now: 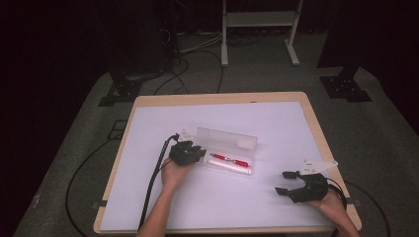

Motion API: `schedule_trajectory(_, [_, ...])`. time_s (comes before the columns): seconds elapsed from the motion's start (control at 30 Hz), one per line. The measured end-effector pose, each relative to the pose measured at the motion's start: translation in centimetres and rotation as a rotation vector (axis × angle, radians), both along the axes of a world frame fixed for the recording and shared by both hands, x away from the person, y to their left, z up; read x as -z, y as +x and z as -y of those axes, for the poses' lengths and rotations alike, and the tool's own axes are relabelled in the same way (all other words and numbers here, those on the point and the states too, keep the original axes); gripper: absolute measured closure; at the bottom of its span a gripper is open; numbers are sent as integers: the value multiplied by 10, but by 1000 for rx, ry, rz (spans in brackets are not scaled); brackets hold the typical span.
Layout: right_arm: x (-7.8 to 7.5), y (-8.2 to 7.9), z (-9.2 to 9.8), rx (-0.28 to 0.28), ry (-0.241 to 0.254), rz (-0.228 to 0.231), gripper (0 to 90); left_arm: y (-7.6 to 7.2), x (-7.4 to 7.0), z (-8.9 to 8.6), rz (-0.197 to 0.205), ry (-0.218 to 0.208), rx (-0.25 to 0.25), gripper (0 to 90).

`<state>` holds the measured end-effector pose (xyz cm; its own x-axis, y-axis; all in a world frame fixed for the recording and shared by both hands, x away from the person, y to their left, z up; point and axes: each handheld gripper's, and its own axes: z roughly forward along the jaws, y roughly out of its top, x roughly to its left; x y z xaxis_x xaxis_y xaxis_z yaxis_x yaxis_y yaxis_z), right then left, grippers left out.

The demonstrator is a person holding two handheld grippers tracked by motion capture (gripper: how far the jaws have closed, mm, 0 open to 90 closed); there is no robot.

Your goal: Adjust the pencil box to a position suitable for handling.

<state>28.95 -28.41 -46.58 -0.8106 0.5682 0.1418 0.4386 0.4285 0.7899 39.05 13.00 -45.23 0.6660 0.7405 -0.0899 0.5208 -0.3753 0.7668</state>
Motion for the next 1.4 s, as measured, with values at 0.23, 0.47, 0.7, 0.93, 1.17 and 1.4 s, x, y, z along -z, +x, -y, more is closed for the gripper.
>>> schedule_trajectory(0.23, [0, 0, 0, -3, 2, 0, 288, 1, 2, 0, -2, 1, -7, 682])
schedule_trajectory(0.47, [0, 0, -1, -8, -2, 0, 288, 2, 2, 0, -3, 6, -20, 682])
schedule_trajectory(0.7, [0, 0, 0, -8, 0, 1, 288, 2, 4, 1, -6, 19, -18, 682])
schedule_trajectory(0.93, [0, 0, 0, -11, 1, 0, 288, 3, 6, 1, -21, 13, -18, 666])
schedule_trajectory(1.17, [0, 0, 0, -9, 0, 0, 288, 2, 4, 2, -10, 8, -10, 646])
schedule_trajectory(1.4, [0, 0, 0, -7, 0, 0, 288, 0, -1, -2, 3, 5, -12, 634])
